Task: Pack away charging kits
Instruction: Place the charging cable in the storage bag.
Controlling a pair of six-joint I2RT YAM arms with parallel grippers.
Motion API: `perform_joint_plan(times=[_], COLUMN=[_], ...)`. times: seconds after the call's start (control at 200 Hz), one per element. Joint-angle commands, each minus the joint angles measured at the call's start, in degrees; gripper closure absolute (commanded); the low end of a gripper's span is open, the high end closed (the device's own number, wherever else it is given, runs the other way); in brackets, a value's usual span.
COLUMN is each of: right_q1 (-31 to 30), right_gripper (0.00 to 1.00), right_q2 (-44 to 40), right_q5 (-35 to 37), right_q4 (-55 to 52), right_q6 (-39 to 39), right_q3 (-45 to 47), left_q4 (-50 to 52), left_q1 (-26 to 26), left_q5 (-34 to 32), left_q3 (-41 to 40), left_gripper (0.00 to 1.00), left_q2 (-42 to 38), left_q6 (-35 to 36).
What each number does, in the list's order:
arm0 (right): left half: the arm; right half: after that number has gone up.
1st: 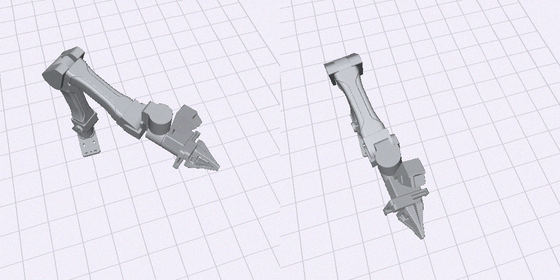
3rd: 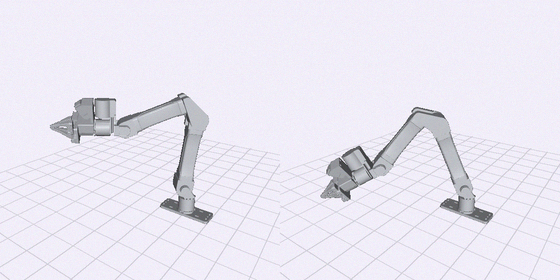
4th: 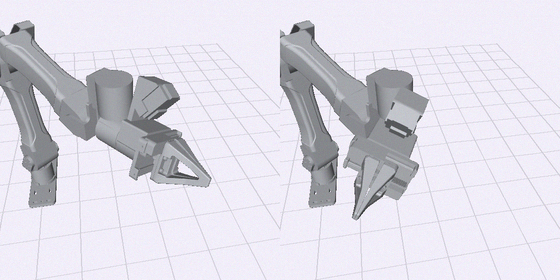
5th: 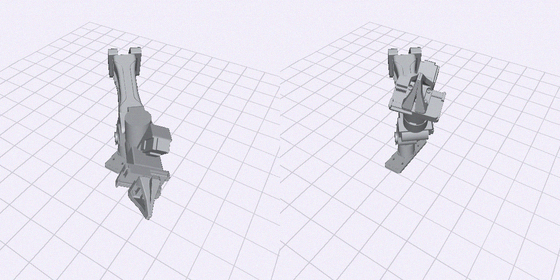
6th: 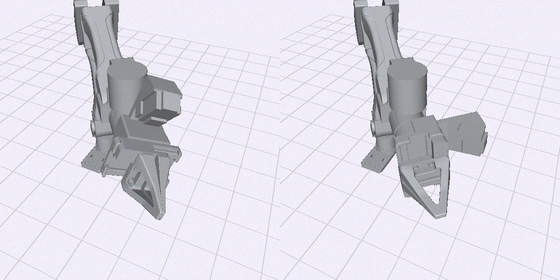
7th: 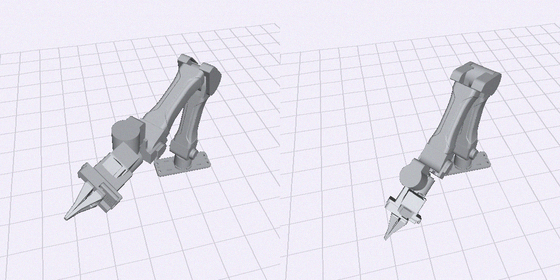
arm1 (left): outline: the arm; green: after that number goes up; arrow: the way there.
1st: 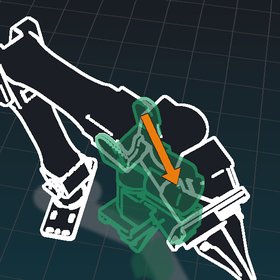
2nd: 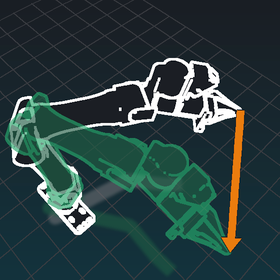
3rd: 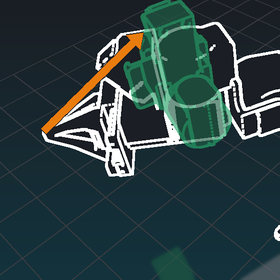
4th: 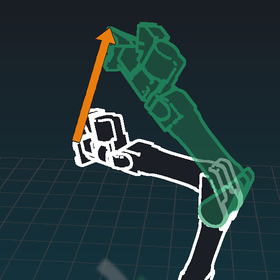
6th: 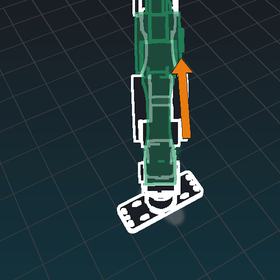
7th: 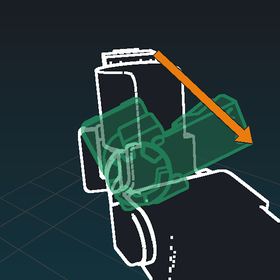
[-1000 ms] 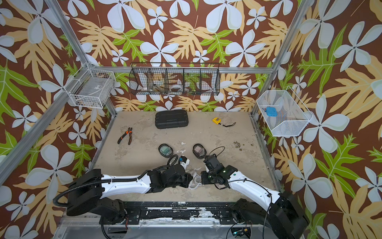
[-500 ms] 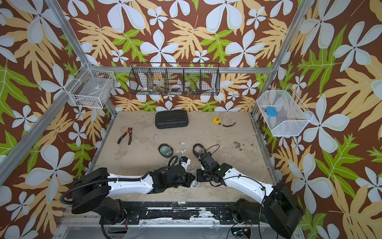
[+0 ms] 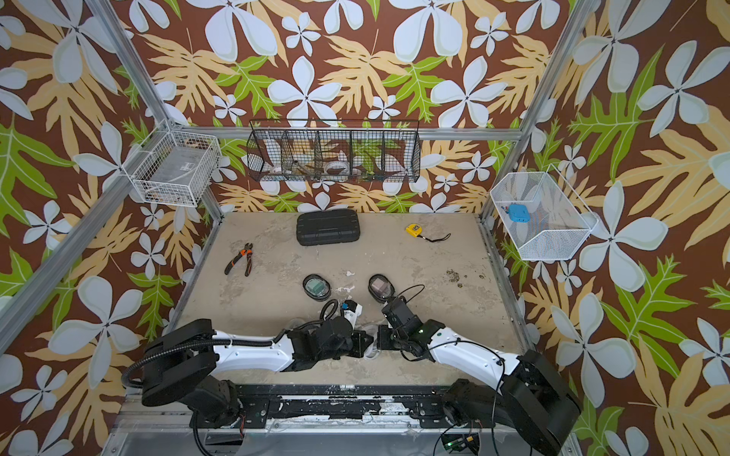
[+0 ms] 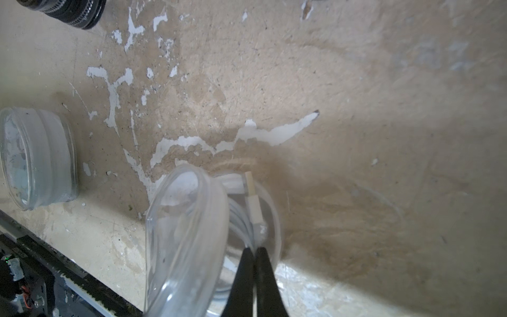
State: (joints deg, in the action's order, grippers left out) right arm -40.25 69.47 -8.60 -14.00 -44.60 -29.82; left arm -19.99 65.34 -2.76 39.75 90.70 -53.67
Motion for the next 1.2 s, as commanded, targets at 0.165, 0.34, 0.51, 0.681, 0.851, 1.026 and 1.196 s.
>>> perform_joint_plan(times=[0.165,0.34,0.51,0.681,0.851,1.026,1.196], right_q1=[-0.12,-1.38,-1.50,-1.49,-1.59,-2.22,-2.40], right_gripper=[1.00,1.00,1.00,1.00,1.00,1.00,1.00], right_q2=[1.45,1.11,0.37,1.64,4.73,6.75,7.70], right_q5=[-3.20,-1.82,-2.86,-2.47,-2.86,-3.18,-2.71], right_q4=[2.52,1.88,5.05,6.35,5.53,5.45,6.18], right_q6=[-1.42,-1.79,-3.26,-3.00,-1.29,-1.02,-1.19], right_q3=[-2.74,-1.49,2.04,1.17,-2.62,-3.88,-2.53], left_q4=[-1.45,-1.71,-3.66,-5.96,-7.88,-7.63,-7.18], left_q1=[-0.28,-0.51,-1.76,-2.39,-2.64,-3.00,-3.64], left_q5=[-0.52,-1.18,1.13,3.47,5.05,5.01,4.96], left_q3=[-0.55,-1.14,-2.19,-3.55,-4.56,-4.53,-4.68], left_gripper=[1.00,1.00,1.00,1.00,1.00,1.00,1.00], left_q2=[-0.69,-1.10,-1.31,-1.40,-1.27,-1.61,-2.31], left_q6=[-0.47,-1.06,-1.34,-2.29,-3.29,-2.97,-2.55])
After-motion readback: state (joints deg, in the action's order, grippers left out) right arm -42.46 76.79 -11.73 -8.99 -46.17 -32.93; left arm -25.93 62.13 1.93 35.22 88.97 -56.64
